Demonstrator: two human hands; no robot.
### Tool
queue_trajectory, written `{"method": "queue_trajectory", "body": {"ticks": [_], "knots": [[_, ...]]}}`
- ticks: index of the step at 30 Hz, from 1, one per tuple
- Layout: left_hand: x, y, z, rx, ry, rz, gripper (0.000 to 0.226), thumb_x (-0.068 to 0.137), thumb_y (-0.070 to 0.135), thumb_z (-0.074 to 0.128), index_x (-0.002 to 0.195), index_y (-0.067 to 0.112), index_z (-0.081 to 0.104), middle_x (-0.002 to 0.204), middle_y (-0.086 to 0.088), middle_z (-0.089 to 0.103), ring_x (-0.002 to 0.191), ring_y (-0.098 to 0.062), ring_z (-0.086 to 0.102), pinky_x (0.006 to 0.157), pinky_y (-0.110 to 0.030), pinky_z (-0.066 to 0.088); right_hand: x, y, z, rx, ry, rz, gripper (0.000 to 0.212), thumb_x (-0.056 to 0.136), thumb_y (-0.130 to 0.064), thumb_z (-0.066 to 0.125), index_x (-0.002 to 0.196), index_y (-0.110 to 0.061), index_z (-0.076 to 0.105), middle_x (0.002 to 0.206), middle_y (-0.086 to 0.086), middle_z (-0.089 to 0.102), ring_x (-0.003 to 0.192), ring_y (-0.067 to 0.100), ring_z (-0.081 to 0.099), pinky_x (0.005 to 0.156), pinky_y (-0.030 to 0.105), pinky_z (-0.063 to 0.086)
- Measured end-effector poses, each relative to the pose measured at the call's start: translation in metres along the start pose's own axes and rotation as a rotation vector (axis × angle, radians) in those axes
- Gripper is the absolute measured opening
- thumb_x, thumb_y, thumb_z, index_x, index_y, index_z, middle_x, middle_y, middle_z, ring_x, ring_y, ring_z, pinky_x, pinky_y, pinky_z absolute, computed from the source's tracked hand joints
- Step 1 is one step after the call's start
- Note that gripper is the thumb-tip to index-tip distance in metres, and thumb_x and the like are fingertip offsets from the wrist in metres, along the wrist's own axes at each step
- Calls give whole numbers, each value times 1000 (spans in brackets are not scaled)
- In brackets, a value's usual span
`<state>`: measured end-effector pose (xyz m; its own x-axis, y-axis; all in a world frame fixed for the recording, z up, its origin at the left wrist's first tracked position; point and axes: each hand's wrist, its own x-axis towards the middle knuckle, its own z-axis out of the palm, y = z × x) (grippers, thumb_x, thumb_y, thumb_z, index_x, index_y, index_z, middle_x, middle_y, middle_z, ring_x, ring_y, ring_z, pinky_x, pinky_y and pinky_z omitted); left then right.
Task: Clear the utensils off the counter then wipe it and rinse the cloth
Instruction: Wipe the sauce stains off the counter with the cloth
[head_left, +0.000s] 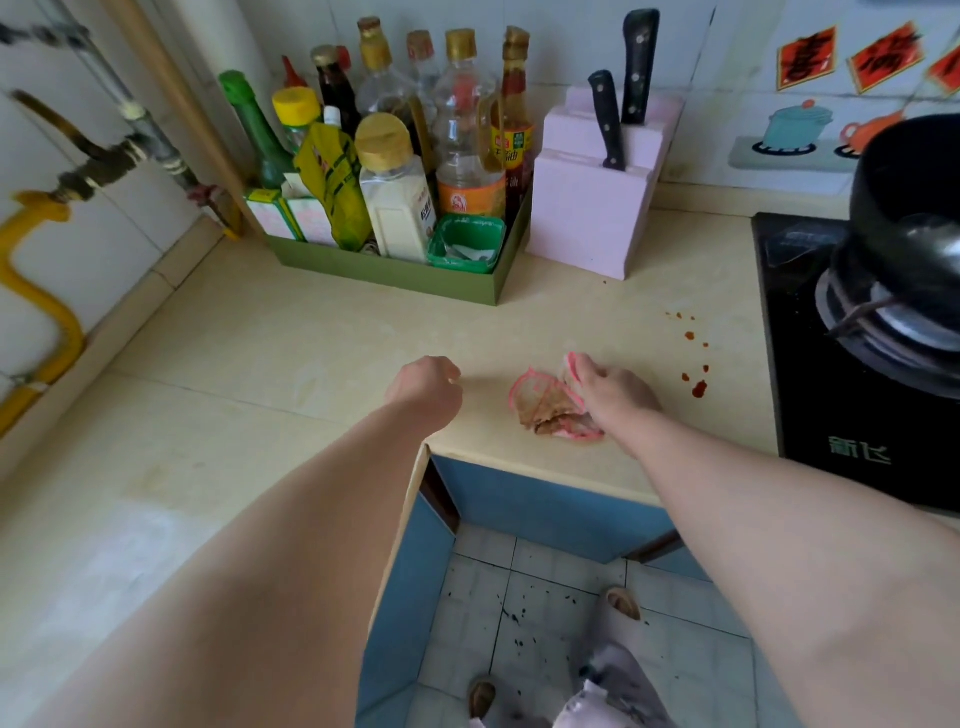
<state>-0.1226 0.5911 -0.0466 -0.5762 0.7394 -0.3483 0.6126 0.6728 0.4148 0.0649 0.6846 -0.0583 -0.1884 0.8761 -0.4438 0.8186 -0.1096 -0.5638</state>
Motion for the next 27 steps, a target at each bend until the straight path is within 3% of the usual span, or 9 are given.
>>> {"method": "queue_trajectory", "body": {"ticks": [3,7,9,11,14,16,20,24,27], "knots": [[2,16,7,-40,-56,93,32,92,25,55,122,22,64,123,0,64,108,-20,60,88,-28,49,-5,-5,4,84,-49,-27,46,87,-64,46,95,-24,68,84,-1,68,70,20,65,63,24,47],[3,36,20,-46,-181,201,47,90,34,61,135,23,53,127,-2,60,109,-22,58,88,-31,49,3,-8,6,125,-4,-33,37,94,-44,48,104,-16,69,98,8,71,88,29,66,71,30,49],[4,42,25,7,-190,217,37,88,33,62,123,22,59,115,-5,62,96,-23,58,75,-31,48,6,-12,2,243,-7,-49,41,95,-41,45,110,-12,68,104,13,70,95,32,66,82,35,51],[6,47,25,83,-120,216,24,87,35,64,102,17,63,96,-5,62,83,-23,54,65,-29,41,7,-15,-5,320,11,-42,42,97,-39,42,110,-7,66,95,14,69,85,33,67,79,37,55],[13,47,16,54,-25,174,26,92,40,58,87,14,65,81,-3,58,76,-23,53,60,-27,36,8,-18,-13,428,23,17,38,99,-39,41,103,-10,64,85,10,61,57,23,59,51,29,55],[16,46,8,58,46,161,34,97,37,51,80,12,66,77,-6,60,73,-26,54,59,-27,37,8,-20,-17,418,48,5,35,99,-38,41,95,-13,65,86,10,60,61,25,59,52,32,56],[15,47,-13,-18,278,239,32,100,29,46,84,10,67,76,-8,60,71,-28,56,57,-28,34,9,-25,-26,361,225,-38,38,95,-35,39,93,-11,69,94,12,70,84,34,65,74,41,56],[11,57,-33,-247,491,349,22,99,16,44,84,8,59,77,-5,57,72,-26,50,58,-29,29,4,-36,-41,318,422,-54,42,98,-41,36,90,-10,63,85,5,58,79,24,48,66,29,33],[3,67,-42,-478,459,302,18,90,6,49,87,8,67,80,-5,61,77,-23,52,62,-25,35,-1,-42,-46,338,527,-41,39,94,-44,39,76,-14,55,80,3,57,82,27,54,64,31,34]]}}
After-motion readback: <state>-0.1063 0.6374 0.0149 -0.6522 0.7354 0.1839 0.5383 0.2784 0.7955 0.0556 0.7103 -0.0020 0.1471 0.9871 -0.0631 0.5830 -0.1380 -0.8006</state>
